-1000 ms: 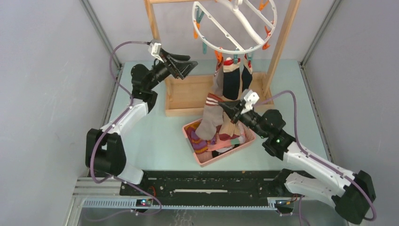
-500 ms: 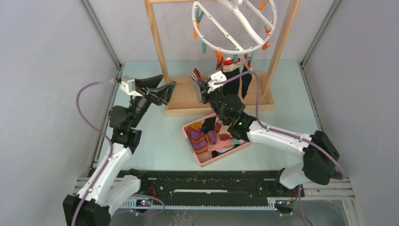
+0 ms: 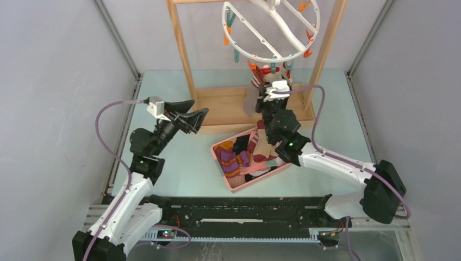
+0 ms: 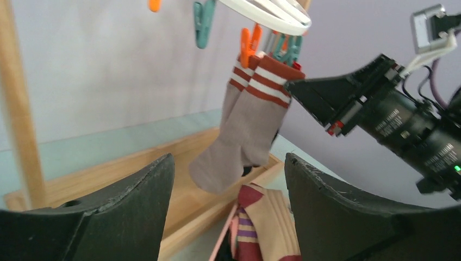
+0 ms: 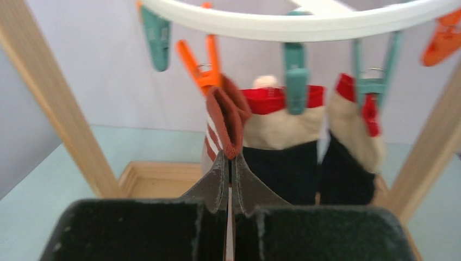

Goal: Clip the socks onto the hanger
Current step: Open the clamp at the hanger.

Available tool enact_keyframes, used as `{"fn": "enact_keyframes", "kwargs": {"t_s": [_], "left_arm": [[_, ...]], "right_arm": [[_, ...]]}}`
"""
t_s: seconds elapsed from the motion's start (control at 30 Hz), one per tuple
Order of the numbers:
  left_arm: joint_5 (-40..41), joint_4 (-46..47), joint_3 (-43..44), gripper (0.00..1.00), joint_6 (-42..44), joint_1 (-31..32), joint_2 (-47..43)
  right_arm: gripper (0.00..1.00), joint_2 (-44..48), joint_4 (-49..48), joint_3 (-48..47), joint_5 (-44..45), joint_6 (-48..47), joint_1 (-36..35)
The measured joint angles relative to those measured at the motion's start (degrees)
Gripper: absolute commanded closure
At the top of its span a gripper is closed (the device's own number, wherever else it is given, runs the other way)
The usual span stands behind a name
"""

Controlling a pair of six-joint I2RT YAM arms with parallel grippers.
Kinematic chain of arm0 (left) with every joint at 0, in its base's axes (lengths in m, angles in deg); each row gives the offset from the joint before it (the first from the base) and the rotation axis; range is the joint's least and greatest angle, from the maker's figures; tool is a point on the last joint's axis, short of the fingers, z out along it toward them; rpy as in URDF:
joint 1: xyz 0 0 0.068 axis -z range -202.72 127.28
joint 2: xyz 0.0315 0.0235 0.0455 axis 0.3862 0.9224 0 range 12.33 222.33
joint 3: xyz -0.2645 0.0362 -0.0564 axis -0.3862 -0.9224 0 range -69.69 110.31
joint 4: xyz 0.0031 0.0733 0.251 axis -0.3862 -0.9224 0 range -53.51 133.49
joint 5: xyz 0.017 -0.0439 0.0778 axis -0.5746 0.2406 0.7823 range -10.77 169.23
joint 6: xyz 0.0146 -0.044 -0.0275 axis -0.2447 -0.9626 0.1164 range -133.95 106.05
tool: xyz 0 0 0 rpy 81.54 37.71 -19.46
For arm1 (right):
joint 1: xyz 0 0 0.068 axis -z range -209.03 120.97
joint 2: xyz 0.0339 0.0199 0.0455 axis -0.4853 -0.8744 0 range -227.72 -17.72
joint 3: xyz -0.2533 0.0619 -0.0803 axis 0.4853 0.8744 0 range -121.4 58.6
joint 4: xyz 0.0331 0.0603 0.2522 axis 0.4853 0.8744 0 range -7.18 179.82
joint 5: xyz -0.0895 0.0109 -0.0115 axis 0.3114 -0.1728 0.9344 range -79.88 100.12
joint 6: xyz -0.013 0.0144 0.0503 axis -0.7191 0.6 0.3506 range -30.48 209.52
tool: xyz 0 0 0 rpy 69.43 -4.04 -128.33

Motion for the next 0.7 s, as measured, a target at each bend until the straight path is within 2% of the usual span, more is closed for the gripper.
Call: {"fn": "enact_keyframes", "kwargs": {"t_s": [0.23, 0.47, 0.7], "left_arm": [[-2.4, 1.0, 0.0, 0.21, 1.4, 5.6, 2.1], [-2.7, 1.7, 0.0, 0.21, 2.6, 7.7, 4.9], [-2.7, 1.9, 0.1, 0.22, 3.6, 8.1, 7.6]], "right_arm": [[1.00, 6.7, 2.1, 3.7, 1.4, 1.8, 6.8], [1.00, 10.3, 4.2, 4.9, 0.8, 3.4, 11.5], [1.00, 19.0, 8.0, 10.4, -8.2, 4.7, 12.0]]}}
